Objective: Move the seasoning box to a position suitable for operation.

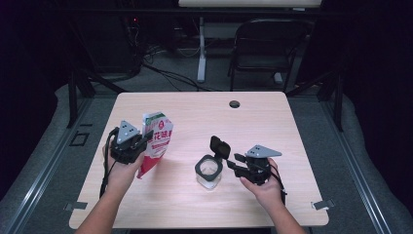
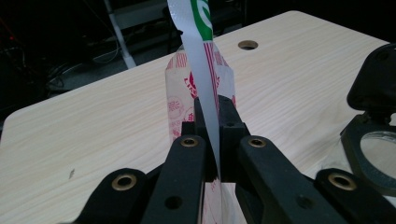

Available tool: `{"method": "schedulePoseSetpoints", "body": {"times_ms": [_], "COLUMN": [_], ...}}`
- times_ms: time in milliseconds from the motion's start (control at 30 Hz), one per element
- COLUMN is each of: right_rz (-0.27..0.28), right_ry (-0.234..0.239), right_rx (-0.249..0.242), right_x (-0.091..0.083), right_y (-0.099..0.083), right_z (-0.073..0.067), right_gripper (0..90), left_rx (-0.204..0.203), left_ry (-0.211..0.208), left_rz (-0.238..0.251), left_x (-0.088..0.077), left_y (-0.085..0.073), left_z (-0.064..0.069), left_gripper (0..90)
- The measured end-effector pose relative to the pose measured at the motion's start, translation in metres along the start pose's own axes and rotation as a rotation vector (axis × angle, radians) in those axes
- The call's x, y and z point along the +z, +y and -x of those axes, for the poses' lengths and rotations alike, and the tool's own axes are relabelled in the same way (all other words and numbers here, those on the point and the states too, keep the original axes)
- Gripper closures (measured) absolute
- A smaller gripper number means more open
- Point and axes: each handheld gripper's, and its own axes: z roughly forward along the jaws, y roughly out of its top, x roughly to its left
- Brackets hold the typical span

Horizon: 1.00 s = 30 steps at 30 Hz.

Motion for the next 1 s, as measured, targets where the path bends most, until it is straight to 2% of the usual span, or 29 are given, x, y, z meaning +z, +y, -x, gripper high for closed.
{"method": "schedulePoseSetpoints", "body": {"times_ms": [600, 1000], "right_rz": [0.007, 0.048], "right_ry": [0.002, -0.007], "right_rx": [0.008, 0.024], "right_x": [-0.001, -0.006], "right_y": [0.000, 0.001], "right_z": [0.000, 0.002], "right_gripper": [57.1, 56.8], "left_rx": [0.051, 0.083], "left_ry": [-0.072, -0.146], "left_rz": [-0.007, -0.009], "left_x": [0.019, 0.019], "left_y": [0.011, 0.002], "left_z": [0.033, 0.055], "left_gripper": [90.0, 90.0]}}
